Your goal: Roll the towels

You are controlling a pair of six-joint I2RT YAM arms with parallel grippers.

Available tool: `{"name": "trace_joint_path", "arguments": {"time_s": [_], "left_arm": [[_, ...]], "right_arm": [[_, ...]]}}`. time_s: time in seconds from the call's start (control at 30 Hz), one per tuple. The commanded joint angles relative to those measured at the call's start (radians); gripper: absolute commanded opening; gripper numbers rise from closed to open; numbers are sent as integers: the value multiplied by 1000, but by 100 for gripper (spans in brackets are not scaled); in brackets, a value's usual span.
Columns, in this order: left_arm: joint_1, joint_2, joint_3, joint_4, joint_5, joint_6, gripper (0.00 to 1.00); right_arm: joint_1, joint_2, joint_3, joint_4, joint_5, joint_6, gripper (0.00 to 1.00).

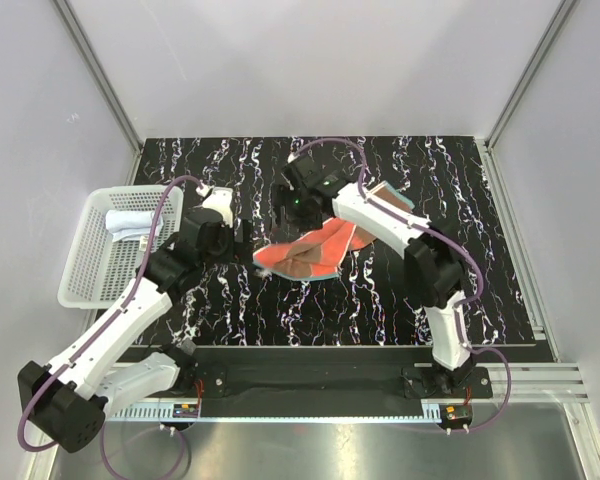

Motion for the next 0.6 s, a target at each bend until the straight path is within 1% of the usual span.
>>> {"name": "trace_joint_path", "arguments": {"time_s": [0.0,0.1,0.17,0.2,0.23,0.27,0.3,0.37,0.4,0.47,0.5,0.53,0.57], "left_arm": [[-3,-4,39,18,-59,14,99],[-3,27,55,-2,-53,3,99],[-3,60,71,-31,-44,-29,99],[-3,76,86,-44,-24,-44,99],[-5,99,91,-57,-1,-60,96],[-5,110,91,-56,50,-98,91],[-17,119,74,-50,74,-116,89],[-52,149,51,-7,102,-176,89],[-106,165,40,5,95,-198,89],[-158,229,29,36,85,-265,89],[-202,254,31,45,87,-290,90],[-223,304,38,67,88,-337,90],[-244,330,46,84,93,-353,90]], "right_arm": [[-30,-17,46,-17,41,6,86],[-75,-65,34,-22,54,-8,87],[-153,-105,13,-25,37,-22,87],[-181,-120,-25,-19,31,-27,87],[-245,-153,-47,-2,23,-33,86],[-273,-166,-69,6,9,-50,87],[-306,-174,-101,7,7,-57,86],[-381,-186,-125,3,-12,-89,85],[-400,-191,-153,3,-14,-97,85],[-447,-204,-185,13,-23,-114,85],[-458,-209,-222,32,-29,-117,84],[-471,-224,-239,38,-37,-120,84],[-487,-230,-272,44,-42,-126,84]]}}
